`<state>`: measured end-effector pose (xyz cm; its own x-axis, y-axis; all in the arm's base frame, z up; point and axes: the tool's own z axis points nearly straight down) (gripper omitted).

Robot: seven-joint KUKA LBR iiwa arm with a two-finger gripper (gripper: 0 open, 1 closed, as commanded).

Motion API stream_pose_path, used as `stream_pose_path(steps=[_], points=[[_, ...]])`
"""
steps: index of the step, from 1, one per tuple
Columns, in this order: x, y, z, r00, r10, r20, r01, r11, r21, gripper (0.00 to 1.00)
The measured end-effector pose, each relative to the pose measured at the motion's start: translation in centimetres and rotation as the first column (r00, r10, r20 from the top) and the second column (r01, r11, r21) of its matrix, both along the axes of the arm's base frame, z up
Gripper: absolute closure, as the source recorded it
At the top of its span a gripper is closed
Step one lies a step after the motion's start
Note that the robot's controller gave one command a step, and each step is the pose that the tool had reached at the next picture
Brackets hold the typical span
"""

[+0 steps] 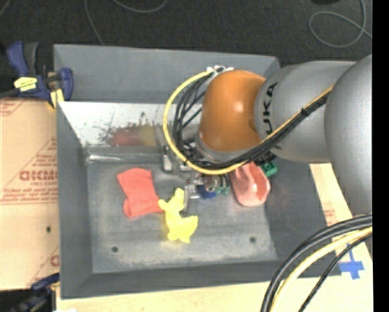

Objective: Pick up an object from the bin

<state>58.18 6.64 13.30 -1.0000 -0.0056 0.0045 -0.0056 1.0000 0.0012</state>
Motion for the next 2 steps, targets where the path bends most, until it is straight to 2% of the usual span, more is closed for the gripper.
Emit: stream_pose_path(steps=[1, 2], points=[[0.2, 0.0, 0.5, 1.0, -0.001, 0.007, 0.001, 1.0, 0.0, 0.0], [-0.6, -3.3, -3.7, 0.989, 0.148, 0.002, -0.148, 0.989, 0.0, 1.0]])
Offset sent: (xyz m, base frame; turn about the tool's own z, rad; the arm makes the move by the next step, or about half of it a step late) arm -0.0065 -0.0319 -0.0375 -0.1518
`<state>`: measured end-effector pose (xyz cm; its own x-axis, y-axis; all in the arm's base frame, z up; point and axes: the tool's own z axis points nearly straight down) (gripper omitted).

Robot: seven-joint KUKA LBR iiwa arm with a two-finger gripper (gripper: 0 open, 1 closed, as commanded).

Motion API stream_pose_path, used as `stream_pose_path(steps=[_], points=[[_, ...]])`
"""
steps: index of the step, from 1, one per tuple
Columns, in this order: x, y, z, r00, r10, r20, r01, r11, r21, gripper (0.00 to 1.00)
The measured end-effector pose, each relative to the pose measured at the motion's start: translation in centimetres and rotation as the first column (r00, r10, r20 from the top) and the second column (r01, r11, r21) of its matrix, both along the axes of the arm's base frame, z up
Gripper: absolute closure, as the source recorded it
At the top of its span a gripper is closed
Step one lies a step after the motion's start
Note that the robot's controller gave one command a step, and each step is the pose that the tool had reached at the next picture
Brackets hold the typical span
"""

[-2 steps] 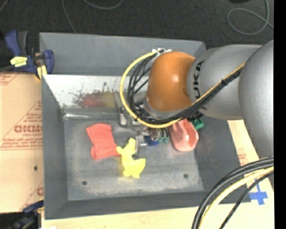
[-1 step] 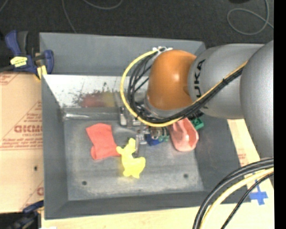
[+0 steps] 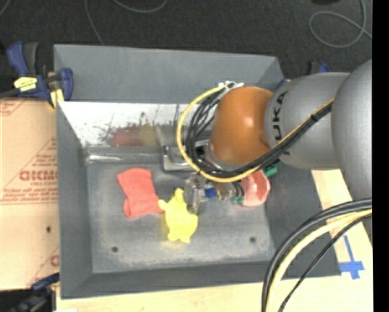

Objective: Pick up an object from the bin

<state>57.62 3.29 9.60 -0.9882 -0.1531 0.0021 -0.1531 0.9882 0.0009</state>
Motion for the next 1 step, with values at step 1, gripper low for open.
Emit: stream_pose_path(steps=[1], points=[[0.0, 0.04, 0.0, 1.0, -0.001, 0.0, 0.001, 1.0, 0.001, 0.0]])
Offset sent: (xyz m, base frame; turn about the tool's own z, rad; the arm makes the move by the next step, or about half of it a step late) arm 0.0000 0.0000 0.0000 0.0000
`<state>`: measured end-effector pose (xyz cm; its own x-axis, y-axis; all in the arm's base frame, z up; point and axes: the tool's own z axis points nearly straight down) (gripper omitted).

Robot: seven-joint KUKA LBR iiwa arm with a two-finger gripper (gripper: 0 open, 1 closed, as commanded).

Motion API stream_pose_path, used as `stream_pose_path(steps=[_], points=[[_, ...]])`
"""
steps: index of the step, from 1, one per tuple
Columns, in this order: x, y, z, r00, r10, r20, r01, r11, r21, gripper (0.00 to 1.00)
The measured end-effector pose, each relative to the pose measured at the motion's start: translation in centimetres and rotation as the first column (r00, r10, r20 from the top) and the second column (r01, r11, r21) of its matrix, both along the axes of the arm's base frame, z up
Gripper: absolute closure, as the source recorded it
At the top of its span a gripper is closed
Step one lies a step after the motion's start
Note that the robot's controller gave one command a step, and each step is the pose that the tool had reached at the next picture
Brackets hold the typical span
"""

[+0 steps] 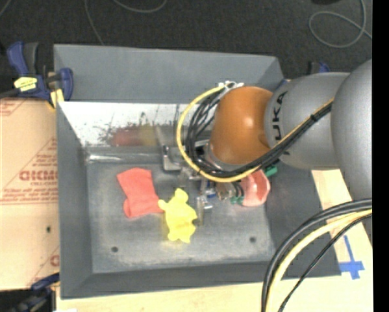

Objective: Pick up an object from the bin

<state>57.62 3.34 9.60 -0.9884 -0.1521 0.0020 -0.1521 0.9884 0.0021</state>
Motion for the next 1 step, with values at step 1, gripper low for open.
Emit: stream_pose_path(steps=[1], points=[[0.0, 0.01, 0.0, 1.0, 0.0, 0.0, 0.0, 1.0, 0.0, 0.0]])
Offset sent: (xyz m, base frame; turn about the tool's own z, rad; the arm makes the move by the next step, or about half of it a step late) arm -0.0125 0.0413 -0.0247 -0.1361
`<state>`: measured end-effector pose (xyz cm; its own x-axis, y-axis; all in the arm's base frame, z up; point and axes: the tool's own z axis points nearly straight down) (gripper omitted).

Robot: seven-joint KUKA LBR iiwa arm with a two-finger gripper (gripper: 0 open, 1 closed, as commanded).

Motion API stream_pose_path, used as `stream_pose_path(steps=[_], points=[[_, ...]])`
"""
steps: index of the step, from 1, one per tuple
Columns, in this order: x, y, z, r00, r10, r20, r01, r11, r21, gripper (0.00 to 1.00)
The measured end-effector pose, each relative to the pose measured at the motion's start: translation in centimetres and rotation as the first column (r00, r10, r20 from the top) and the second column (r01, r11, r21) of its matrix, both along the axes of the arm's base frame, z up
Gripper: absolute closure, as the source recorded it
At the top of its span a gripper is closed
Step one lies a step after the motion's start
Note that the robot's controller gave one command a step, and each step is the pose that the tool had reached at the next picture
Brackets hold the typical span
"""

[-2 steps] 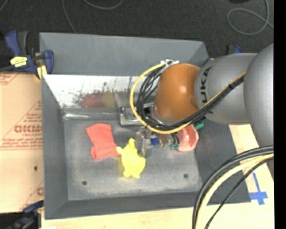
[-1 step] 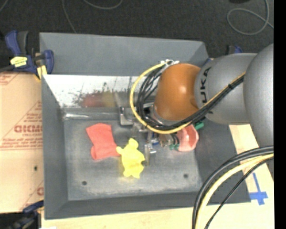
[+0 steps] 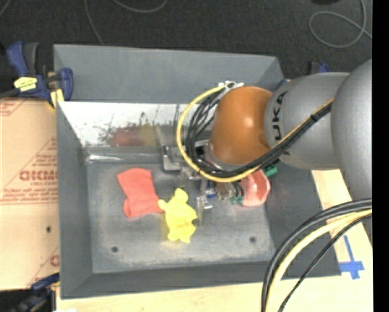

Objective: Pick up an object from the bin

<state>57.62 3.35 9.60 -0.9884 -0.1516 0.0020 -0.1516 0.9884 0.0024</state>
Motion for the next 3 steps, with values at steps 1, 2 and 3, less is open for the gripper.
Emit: stream_pose_path(steps=[1, 2, 3], points=[[-0.4, 1.7, -1.0, 0.998, 0.062, 0.004, -0.062, 0.998, -0.003, 0.0], [-0.2, 4.2, -2.3, 0.995, 0.102, 0.004, -0.102, 0.995, 0.001, 0.0], [0.8, 2.7, -2.4, 0.967, 0.255, 0.011, -0.255, 0.967, -0.004, 1.0]])
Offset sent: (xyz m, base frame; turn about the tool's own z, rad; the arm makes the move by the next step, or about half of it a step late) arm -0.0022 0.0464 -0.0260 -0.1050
